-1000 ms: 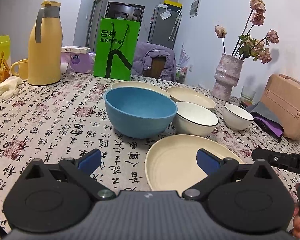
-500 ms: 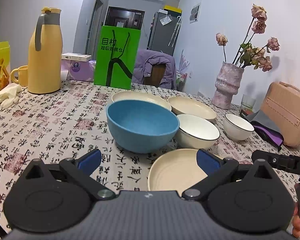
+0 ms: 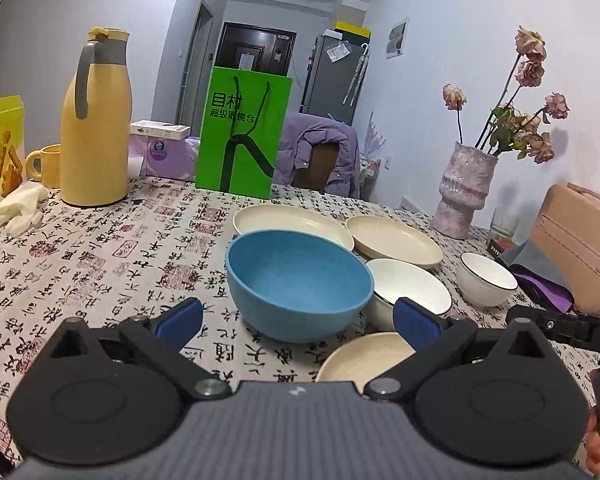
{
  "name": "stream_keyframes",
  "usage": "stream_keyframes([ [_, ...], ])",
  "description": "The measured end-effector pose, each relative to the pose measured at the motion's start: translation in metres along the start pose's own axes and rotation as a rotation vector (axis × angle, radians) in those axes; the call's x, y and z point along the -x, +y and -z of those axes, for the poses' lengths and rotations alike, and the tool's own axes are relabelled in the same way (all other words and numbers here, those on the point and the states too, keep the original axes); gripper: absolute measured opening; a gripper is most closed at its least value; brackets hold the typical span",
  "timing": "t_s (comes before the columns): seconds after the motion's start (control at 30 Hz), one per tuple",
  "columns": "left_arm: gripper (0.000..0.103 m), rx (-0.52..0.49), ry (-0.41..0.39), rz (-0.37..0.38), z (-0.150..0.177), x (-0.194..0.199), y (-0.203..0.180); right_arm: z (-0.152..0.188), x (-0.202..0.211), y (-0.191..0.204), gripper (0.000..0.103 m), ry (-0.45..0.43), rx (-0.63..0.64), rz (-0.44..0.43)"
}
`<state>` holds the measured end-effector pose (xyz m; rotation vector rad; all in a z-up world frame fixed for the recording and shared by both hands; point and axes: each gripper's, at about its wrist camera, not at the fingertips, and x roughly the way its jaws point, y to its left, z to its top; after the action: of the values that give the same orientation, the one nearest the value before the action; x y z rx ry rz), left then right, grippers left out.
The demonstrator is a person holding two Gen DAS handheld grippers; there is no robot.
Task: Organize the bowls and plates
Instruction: 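Withdraw both grippers from the placed plate past the blue bowl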
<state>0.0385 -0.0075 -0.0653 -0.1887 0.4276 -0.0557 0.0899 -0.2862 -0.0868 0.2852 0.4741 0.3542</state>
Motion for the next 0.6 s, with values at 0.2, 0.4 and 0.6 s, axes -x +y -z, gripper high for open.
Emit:
stream_keyframes([
  [0.2,0.103,0.005,-0.005,-0.005,-0.008,-0.006,0.004,-0.007,-0.008,0.002,0.103,0.004,0.001,-0.002],
  [0.4,0.103,0.013,-0.010,-0.011,-0.017,-0.011,0.008,-0.017,-0.017,0.005,0.103,0.005,0.006,-0.006],
  [0.6,0.103,0.020,-0.016,-0.020,-0.027,-0.019,0.013,-0.028,-0.030,0.007,0.103,0.009,0.009,-0.012],
])
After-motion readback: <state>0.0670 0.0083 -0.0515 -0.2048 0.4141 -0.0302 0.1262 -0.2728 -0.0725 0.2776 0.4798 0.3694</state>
